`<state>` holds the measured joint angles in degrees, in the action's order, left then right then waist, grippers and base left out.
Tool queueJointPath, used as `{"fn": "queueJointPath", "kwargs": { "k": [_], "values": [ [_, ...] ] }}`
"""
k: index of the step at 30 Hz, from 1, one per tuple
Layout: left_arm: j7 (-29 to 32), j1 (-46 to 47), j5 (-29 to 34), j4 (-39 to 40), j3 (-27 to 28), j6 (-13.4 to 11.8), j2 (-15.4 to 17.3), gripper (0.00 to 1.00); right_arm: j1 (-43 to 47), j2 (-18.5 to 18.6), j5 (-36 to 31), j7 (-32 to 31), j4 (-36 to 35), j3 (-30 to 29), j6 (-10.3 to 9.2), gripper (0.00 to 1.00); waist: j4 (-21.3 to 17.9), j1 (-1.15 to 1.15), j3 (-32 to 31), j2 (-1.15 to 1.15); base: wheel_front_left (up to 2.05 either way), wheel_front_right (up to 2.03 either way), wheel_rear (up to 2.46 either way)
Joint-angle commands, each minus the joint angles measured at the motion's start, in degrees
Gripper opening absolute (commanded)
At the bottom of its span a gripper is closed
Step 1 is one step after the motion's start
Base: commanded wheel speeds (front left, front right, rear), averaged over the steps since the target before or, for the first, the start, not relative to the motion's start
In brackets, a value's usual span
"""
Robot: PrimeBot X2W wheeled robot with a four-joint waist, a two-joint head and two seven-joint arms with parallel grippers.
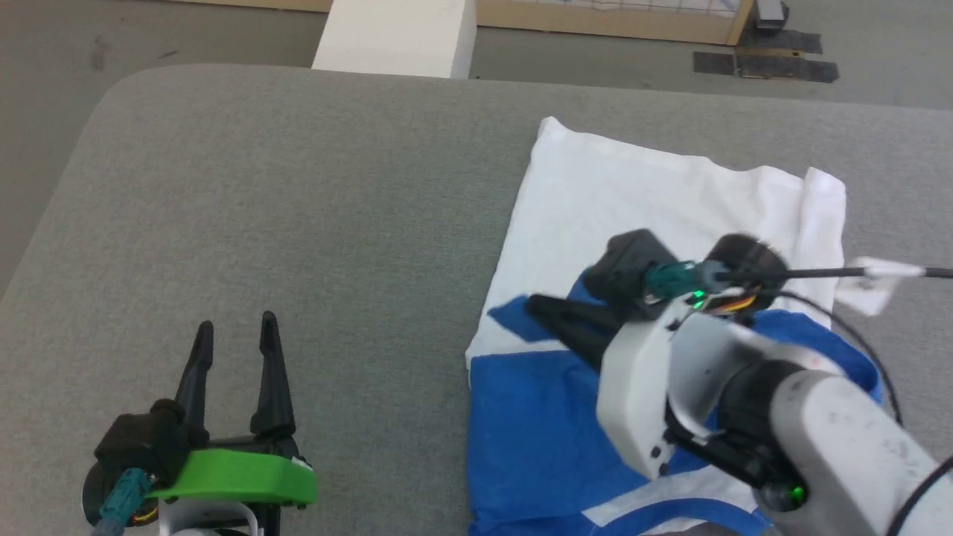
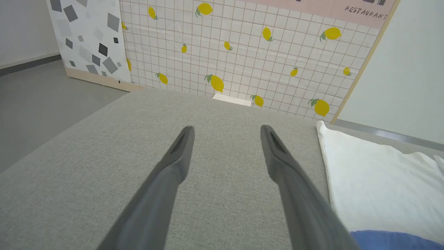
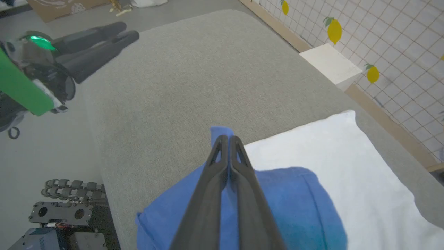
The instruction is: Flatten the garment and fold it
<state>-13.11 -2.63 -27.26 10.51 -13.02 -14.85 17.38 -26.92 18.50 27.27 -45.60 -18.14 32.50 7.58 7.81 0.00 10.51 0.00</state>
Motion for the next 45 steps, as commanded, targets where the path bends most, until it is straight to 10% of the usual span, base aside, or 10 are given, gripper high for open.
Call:
{"fn": "queueJointPath", "kwargs": {
  "k": [1, 11, 13, 14, 23, 34, 45],
  "values": [
    [0.0, -0.2, -0.5, -0.2, -0.1, 0.2, -0.5, 1.0, 0.9, -0.4, 0.0, 1.0, 2.1, 0.8, -0.09, 0.0, 1.2, 0.0, 0.9, 0.0, 0.0, 0.0, 0.0],
    [-0.7, 1.8, -0.9, -2.4, -0.7, 1.4, -1.6, 1.0, 1.8, 0.1, -2.7, 9.7, 19.3, 7.1, -0.09, 0.0, 3.8, 0.0, 2.8, 0.0, 0.0, 0.0, 0.0],
    [-0.8, 2.0, -0.9, -2.7, -0.7, 1.4, -1.7, 1.0, 1.3, -0.8, -3.5, 11.8, 22.0, 7.4, -0.09, 0.87, 3.9, 0.0, 2.8, 0.0, 0.0, 0.0, 0.0],
    [-0.9, 2.1, -0.9, -2.9, -0.6, 1.4, -1.7, 1.0, 1.0, -1.3, -3.8, 12.8, 23.1, 7.5, -0.09, 1.0, 3.8, 0.0, 2.7, 0.0, 0.0, 0.0, 0.0],
    [-1.1, 1.9, -0.7, -2.9, -0.5, 1.5, -1.4, 1.0, -0.7, -3.5, -2.1, 17.4, 21.1, 1.2, -0.09, 1.0, 1.7, 0.0, 1.2, 0.0, 0.0, 0.0, 0.0],
    [-0.9, 2.1, 0.8, 0.7, -1.7, 1.4, -0.6, 1.0, 8.6, -4.7, -13.5, 23.5, 4.0, -27.9, -0.09, 1.0, -1.3, 0.0, 1.7, 0.0, 0.0, 0.0, 0.0],
    [-1.8, 1.5, 4.5, 1.9, -2.6, 3.7, -0.7, 1.0, 28.4, -15.4, -24.6, 37.6, -5.2, -46.0, -0.09, 1.0, -3.1, 0.0, 4.0, 0.0, 0.0, 0.0, 0.0]
  ]
}}
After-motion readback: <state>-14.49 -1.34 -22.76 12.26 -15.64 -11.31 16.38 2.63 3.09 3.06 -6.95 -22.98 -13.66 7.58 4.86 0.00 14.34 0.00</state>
